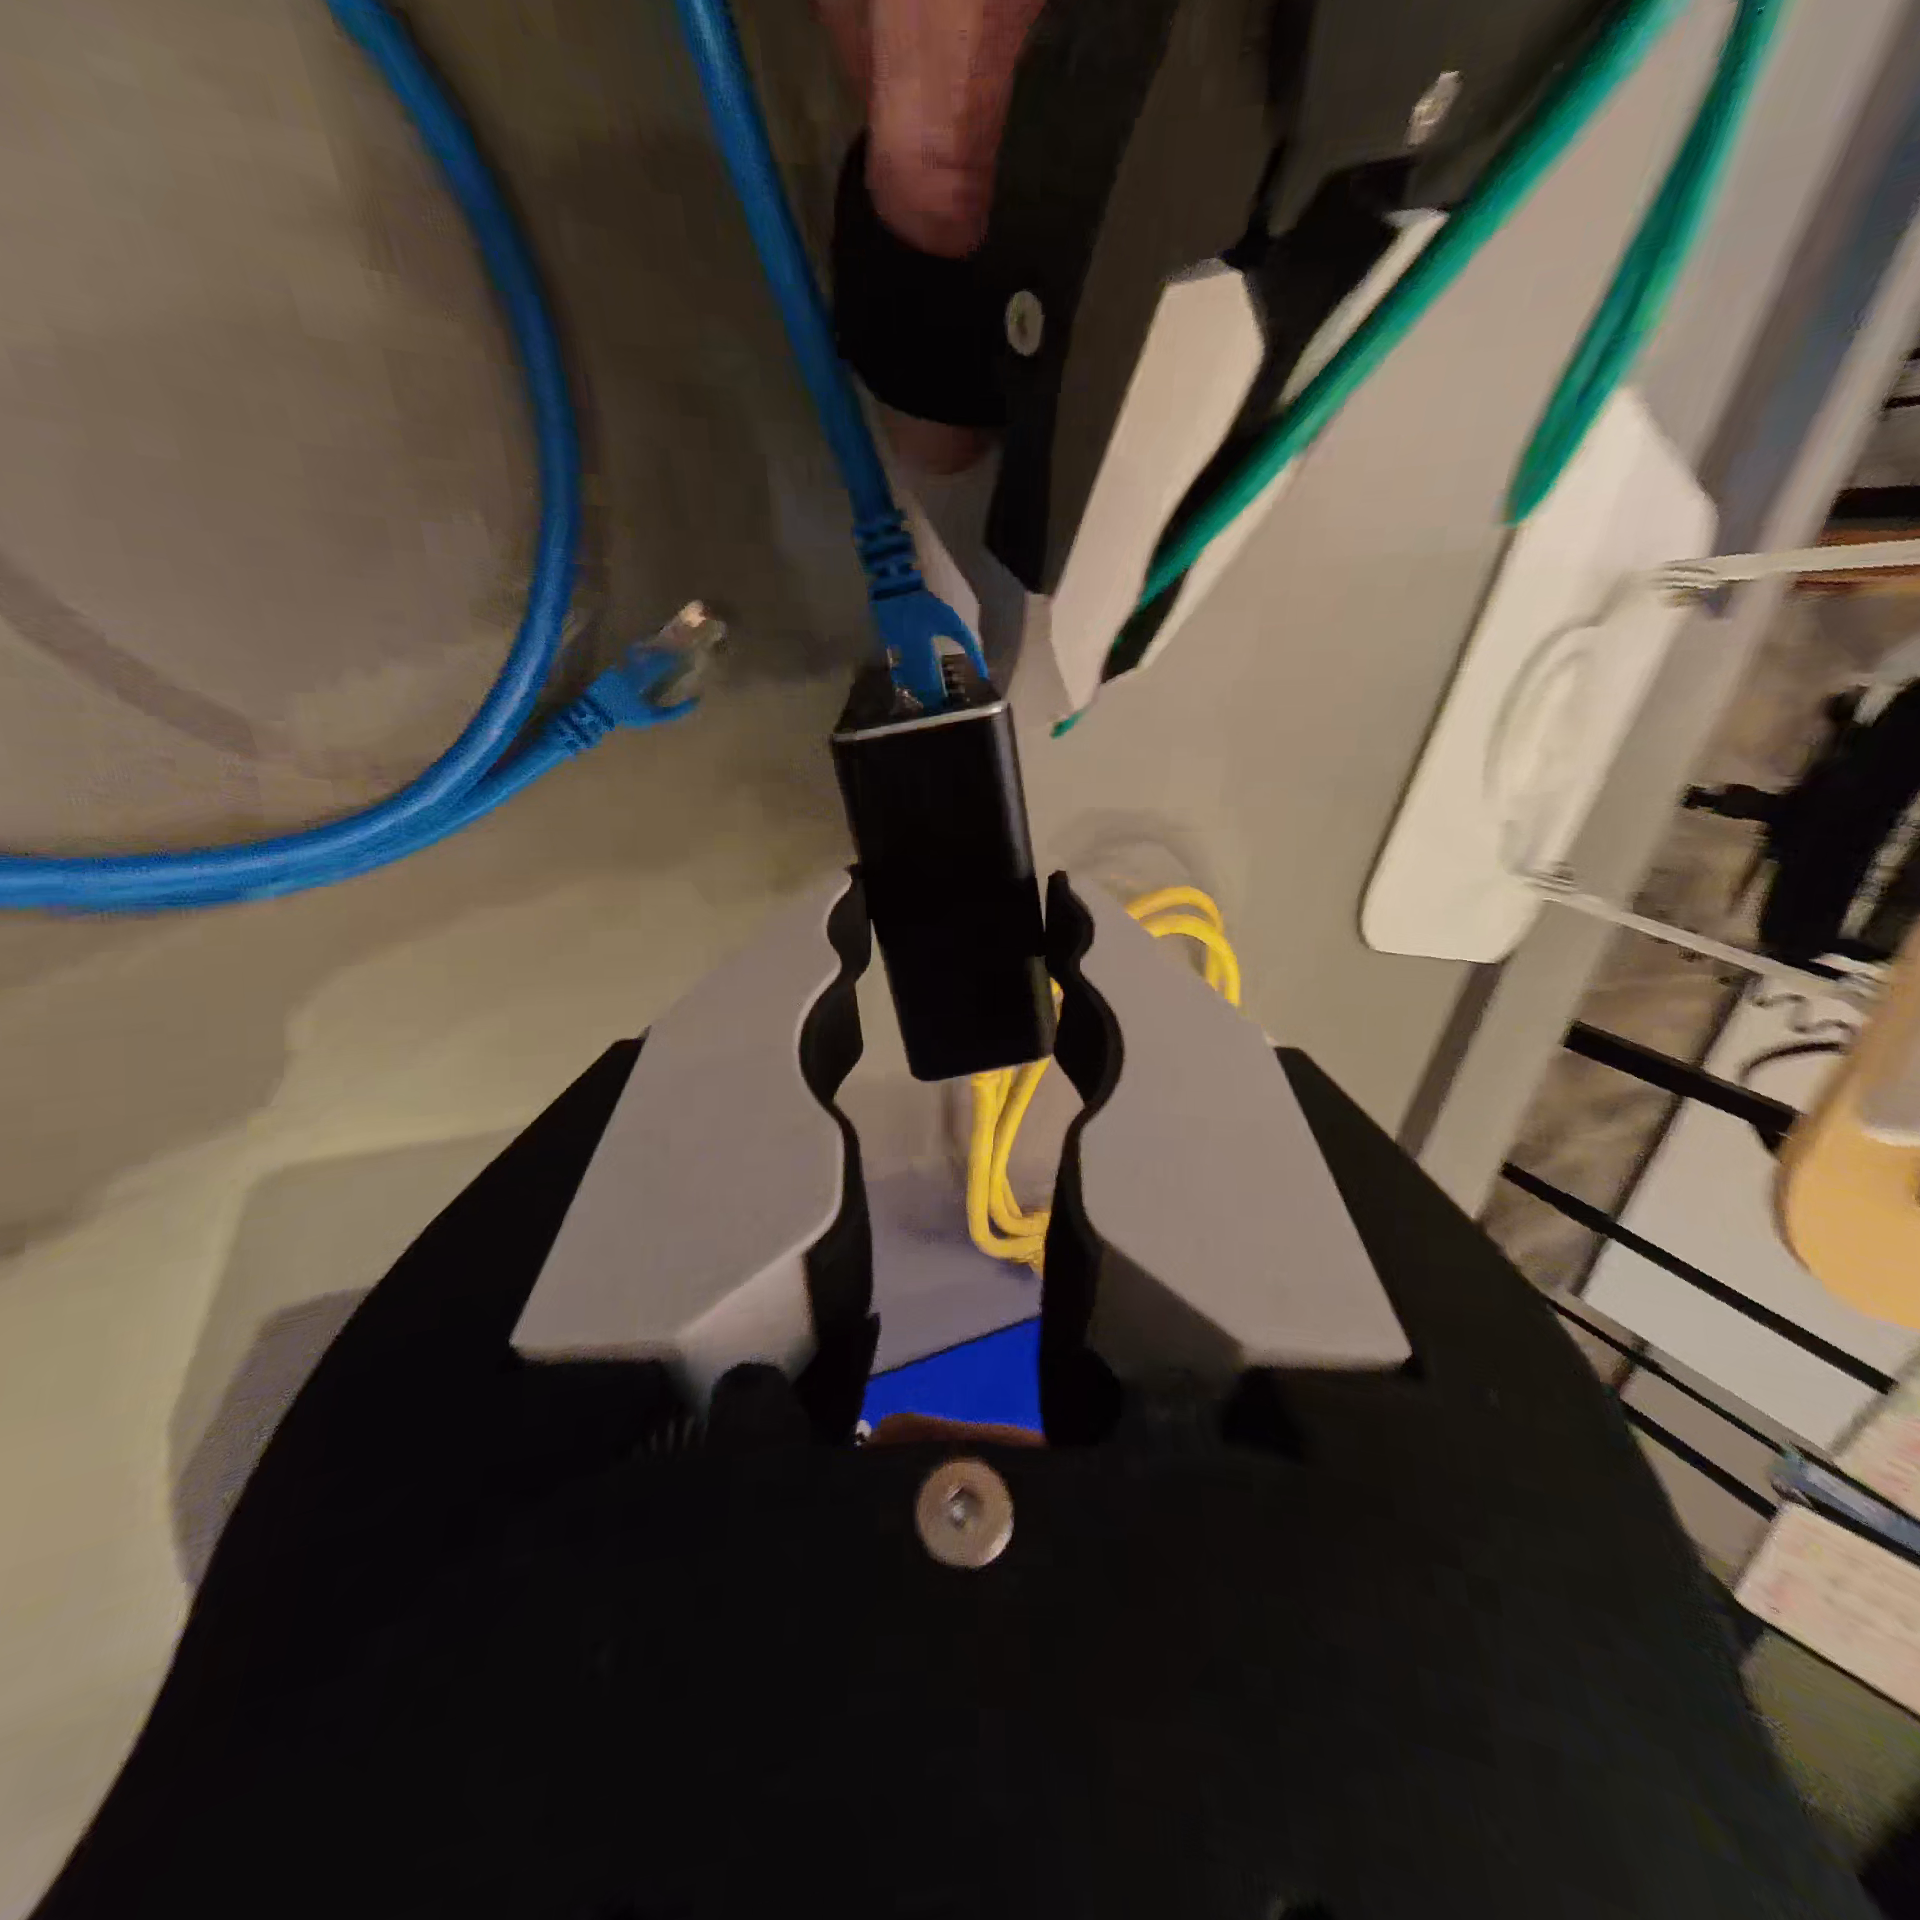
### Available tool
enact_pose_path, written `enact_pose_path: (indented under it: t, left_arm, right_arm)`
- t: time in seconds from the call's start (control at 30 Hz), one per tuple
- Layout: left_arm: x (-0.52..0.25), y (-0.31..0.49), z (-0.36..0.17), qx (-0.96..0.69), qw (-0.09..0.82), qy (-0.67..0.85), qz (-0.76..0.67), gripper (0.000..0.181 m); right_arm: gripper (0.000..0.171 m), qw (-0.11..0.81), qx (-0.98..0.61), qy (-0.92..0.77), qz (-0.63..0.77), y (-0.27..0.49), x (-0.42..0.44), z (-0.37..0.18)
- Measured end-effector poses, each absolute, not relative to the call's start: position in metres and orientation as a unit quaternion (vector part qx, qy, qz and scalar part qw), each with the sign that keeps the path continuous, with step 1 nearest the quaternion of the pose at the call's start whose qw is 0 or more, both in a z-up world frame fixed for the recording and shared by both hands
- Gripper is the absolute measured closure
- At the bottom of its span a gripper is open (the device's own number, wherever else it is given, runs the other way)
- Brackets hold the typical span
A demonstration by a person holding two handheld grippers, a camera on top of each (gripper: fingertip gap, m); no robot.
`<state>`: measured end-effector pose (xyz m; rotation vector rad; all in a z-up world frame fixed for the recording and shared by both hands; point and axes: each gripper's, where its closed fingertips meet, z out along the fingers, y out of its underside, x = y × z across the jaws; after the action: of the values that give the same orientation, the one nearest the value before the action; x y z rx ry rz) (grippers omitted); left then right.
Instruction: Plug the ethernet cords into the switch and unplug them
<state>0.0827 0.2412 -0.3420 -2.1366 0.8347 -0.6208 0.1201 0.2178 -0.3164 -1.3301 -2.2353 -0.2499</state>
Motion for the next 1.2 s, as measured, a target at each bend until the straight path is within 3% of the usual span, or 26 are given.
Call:
enact_pose_path:
  t: [0.17,0.47,0.9,1.2]
  left_arm:
    - [0.084,0.239,-0.348,-0.837,0.355,0.334,-0.249,0.169]
    - [0.087,0.238,-0.351,-0.83,0.368,0.349,-0.233,0.169]
    - [0.046,0.256,-0.21,-0.682,0.625,0.249,-0.286,0.169]
    - [0.053,0.233,-0.165,-0.606,0.661,0.262,-0.356,0.169]
  right_arm:
    - [0.131,0.305,-0.475,-0.812,-0.147,0.23,0.116,-0.325]
    - [0.138,0.294,-0.421,-0.849,-0.122,0.226,0.105,-0.362]
    - [0.138,0.51,-0.49,-0.68,-0.196,0.277,0.104,-0.26]
    - [0.138,0.579,-0.491,-0.624,-0.186,0.273,0.108,-0.214]
